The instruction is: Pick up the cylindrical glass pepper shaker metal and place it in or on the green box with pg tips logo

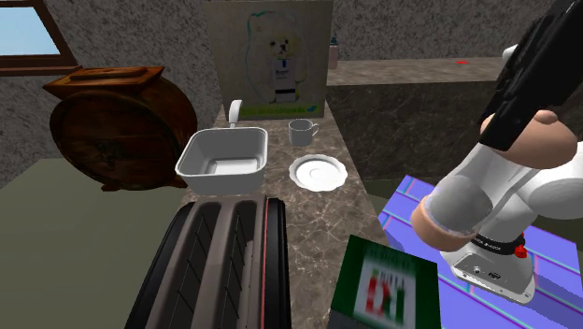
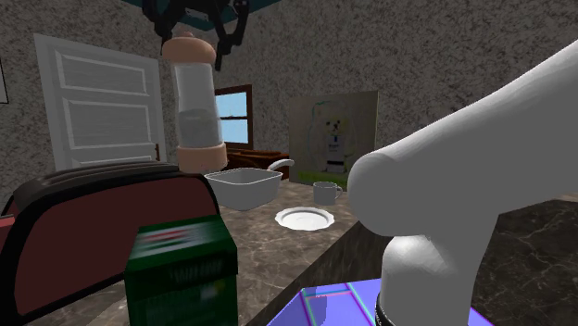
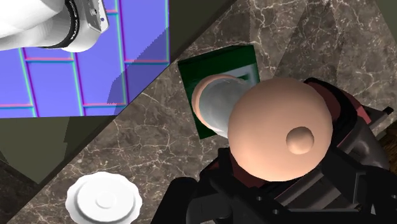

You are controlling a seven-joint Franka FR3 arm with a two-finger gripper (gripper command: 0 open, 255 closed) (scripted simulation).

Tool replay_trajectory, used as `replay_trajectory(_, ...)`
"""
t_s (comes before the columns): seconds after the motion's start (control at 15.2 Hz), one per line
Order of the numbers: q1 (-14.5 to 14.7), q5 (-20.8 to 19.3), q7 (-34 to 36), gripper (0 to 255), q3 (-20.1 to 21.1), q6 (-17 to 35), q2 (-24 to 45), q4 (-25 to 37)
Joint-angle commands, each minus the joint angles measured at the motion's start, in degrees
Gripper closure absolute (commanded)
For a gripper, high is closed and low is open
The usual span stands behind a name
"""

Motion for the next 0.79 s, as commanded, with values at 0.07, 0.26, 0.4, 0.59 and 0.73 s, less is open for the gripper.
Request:
replay_trajectory(0.07,0.4,0.6,-0.5,255,0.4,1.7,-1.2,-3.0)
replay_trajectory(0.26,0.7,1.2,-0.9,255,1.0,3.4,-2.4,-5.8)
replay_trajectory(0.4,1.0,1.7,-1.1,255,1.4,4.6,-3.1,-7.7)
replay_trajectory(0.59,1.4,2.4,-1.5,255,2.1,6.3,-4.1,-10.4)
replay_trajectory(0.73,1.6,2.9,-1.7,255,2.5,7.4,-4.7,-12.1)
